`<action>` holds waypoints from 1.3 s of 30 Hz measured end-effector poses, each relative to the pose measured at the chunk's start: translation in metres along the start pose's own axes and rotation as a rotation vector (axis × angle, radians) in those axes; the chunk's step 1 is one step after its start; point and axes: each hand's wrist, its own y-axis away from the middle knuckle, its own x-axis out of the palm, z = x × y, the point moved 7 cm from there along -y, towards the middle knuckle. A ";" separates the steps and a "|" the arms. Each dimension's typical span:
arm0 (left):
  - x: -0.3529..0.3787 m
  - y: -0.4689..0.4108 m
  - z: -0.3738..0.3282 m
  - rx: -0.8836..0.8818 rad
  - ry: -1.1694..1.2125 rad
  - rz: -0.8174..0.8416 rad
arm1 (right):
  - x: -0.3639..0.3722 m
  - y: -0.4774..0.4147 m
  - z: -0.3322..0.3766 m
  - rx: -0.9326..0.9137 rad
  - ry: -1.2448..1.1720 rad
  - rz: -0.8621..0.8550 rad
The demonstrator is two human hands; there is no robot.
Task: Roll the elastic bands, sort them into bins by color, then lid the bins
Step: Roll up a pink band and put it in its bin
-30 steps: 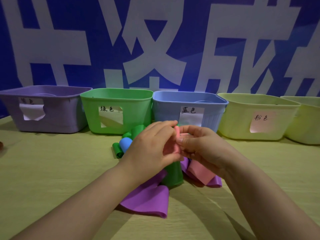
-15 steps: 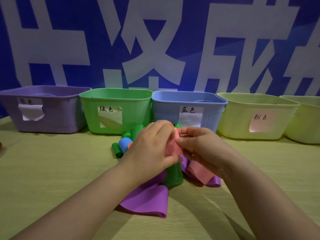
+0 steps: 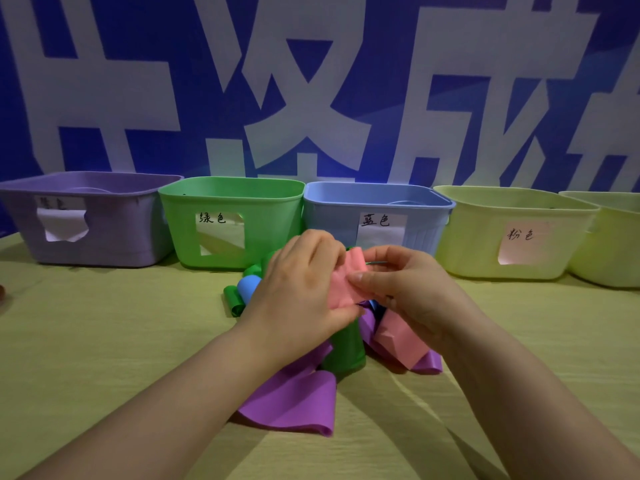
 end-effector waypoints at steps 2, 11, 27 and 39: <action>-0.001 0.001 -0.001 -0.006 -0.034 0.014 | 0.004 0.001 -0.001 0.013 -0.004 0.035; 0.002 0.001 0.000 0.005 -0.106 0.042 | 0.014 0.006 -0.004 0.090 -0.067 0.142; -0.001 0.003 -0.005 0.075 0.094 -0.039 | 0.025 0.014 -0.002 0.191 -0.251 0.381; 0.008 0.005 -0.009 0.111 0.150 0.061 | 0.012 0.008 -0.001 0.087 -0.046 0.162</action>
